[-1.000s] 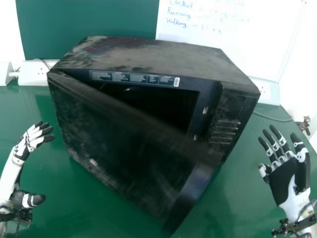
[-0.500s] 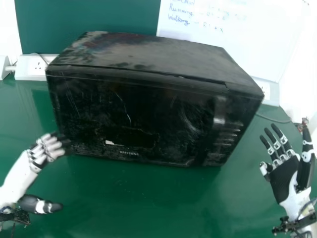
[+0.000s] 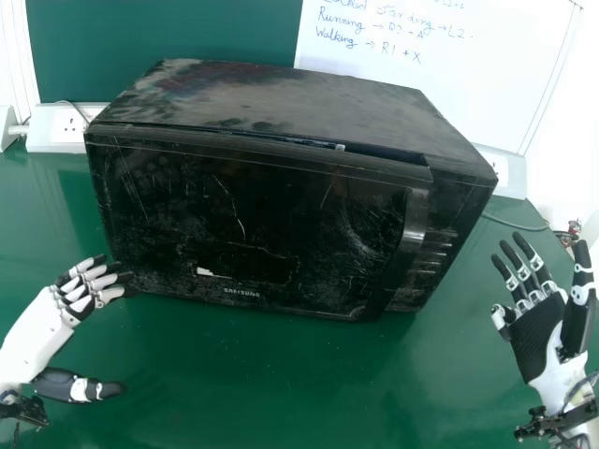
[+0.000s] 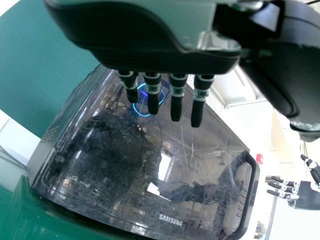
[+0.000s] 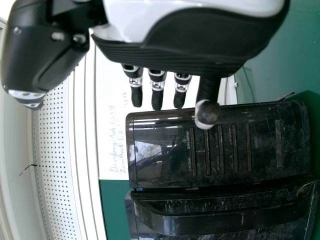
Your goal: Put biscuit inside oven
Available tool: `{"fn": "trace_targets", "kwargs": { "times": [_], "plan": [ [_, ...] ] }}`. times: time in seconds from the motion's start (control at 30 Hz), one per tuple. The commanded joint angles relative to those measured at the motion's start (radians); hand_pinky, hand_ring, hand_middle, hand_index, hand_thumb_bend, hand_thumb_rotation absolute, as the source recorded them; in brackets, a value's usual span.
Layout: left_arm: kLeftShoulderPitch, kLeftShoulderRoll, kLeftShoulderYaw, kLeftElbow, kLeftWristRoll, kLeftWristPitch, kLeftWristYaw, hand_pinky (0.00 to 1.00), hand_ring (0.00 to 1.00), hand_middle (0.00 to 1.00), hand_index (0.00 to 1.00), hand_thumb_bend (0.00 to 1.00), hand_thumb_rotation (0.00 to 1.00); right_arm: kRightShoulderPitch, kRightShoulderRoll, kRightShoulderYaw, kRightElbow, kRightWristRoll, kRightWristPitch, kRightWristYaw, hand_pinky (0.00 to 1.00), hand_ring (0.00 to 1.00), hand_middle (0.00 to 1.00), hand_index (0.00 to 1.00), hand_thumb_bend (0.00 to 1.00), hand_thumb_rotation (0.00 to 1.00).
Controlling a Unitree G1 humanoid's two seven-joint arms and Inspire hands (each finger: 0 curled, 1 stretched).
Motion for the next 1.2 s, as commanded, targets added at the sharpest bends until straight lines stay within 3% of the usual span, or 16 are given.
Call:
{"fn": "trace_targets", "kwargs": {
  "times": [0.0,0.57,0.8,0.93,1.03,1.17],
  "plan": [
    [0.021,0.014,-0.021,-0.017,0.016,0.01,0.027,1.0,0.95,0.95,0.94,0.89,1.0,0.002,-0.003,-0.004,0.008,-0.009,-0.003,0.002,0.0,1.0,1.0,1.0,0.94,1.0],
    [0.058,0.072,-0.089,-0.07,0.092,0.103,0.184,1.0,0.95,0.96,0.94,0.88,1.0,-0.006,0.009,-0.002,0.015,-0.016,-0.005,0.006,0.0,1.0,1.0,1.0,0.89,1.0],
    [0.059,0.094,-0.126,-0.066,0.091,0.111,0.242,1.0,0.95,0.96,0.95,0.89,1.0,-0.006,0.009,-0.002,0.016,-0.022,-0.007,0.007,0.0,1.0,1.0,1.0,0.87,1.0],
    [0.032,0.096,-0.153,-0.023,0.066,0.073,0.281,1.0,0.96,0.96,0.95,0.89,1.0,-0.008,0.008,-0.002,0.017,-0.024,-0.005,0.002,0.0,1.0,1.0,1.0,0.9,1.0],
    [0.007,0.104,-0.216,0.065,-0.027,0.034,0.296,1.0,0.96,0.96,0.95,0.89,1.0,-0.012,0.007,-0.003,0.025,-0.025,-0.009,0.008,0.0,1.0,1.0,1.0,0.93,1.0],
    [0.02,0.118,-0.351,0.12,-0.249,0.041,0.266,1.0,0.96,0.96,0.95,0.88,1.0,-0.015,0.009,-0.002,0.028,-0.024,-0.006,0.003,0.0,1.0,1.0,1.0,0.86,1.0]
  ]
}}
